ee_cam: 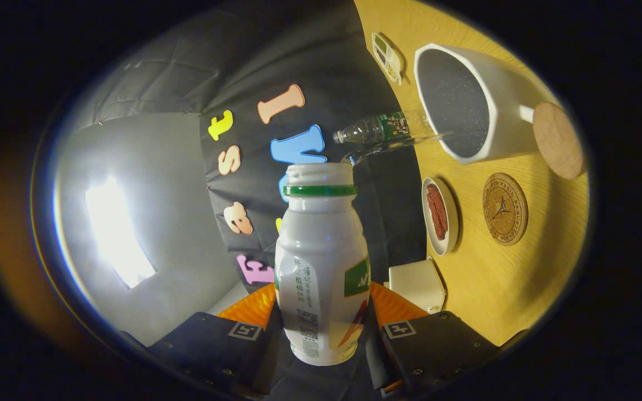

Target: Take the bottle from table, then pour the juice into the cup, finally place the bottle on the coaster

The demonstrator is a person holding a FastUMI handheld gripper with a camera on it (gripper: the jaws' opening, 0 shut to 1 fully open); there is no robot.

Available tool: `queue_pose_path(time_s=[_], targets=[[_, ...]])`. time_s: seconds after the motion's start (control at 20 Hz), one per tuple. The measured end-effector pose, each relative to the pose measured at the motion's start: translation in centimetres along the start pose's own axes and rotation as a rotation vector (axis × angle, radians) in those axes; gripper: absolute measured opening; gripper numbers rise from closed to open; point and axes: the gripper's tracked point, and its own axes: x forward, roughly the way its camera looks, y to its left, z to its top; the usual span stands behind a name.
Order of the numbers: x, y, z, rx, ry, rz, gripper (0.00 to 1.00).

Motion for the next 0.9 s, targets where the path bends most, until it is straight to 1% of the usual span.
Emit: queue_pose_path(time_s=[0.3, 0.9], targets=[[-0.44, -0.19, 0.2, 0.011, -0.007, -0.013, 0.65], [-0.44, 0.1, 0.4, 0.054, -0.022, -0.011, 0.64]])
